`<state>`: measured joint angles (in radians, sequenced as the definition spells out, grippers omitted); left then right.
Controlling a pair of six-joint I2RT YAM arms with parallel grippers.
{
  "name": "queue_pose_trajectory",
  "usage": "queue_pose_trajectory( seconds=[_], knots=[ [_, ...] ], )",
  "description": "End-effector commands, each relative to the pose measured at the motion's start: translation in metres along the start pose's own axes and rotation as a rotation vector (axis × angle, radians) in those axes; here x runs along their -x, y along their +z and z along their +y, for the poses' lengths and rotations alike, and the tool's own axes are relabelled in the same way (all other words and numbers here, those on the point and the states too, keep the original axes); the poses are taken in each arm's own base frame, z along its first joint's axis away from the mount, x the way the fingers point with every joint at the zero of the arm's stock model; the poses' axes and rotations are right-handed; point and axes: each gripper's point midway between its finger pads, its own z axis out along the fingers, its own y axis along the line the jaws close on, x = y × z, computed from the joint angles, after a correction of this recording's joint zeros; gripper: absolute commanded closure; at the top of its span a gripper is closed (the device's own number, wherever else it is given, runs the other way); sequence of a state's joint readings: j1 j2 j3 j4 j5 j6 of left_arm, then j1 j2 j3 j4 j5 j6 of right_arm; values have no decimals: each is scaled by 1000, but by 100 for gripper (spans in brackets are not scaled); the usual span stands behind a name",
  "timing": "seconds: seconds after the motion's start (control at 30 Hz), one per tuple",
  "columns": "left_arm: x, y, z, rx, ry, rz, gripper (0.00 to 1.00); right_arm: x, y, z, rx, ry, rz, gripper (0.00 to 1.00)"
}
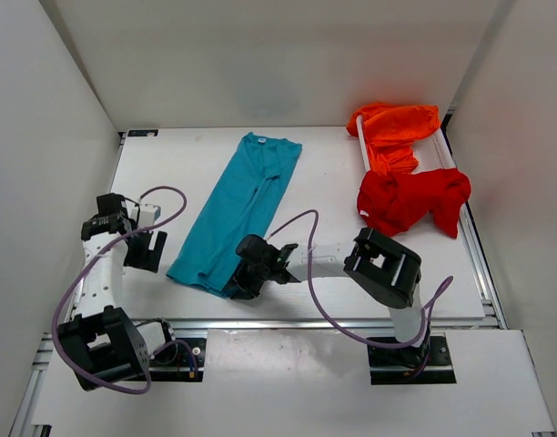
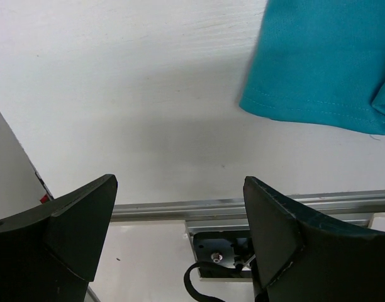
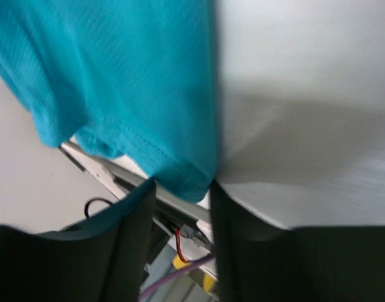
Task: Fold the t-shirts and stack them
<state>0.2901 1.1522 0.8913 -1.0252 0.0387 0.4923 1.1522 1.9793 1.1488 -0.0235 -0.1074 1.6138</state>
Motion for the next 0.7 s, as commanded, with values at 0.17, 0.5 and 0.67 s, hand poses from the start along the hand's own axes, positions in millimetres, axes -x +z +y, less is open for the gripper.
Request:
queue_pose_trajectory(
  seconds=[0.17, 0.5, 0.67],
  knots=[
    [12, -16, 5, 24, 41, -61, 8, 20, 6, -57, -109, 84, -42, 100],
    [35, -18, -49, 90, 366, -110, 7, 31, -63, -144, -183, -158, -90, 100],
    [79, -40, -115, 23, 684, -220, 7, 49, -98, -156, -196, -475, -147, 53]
  ],
)
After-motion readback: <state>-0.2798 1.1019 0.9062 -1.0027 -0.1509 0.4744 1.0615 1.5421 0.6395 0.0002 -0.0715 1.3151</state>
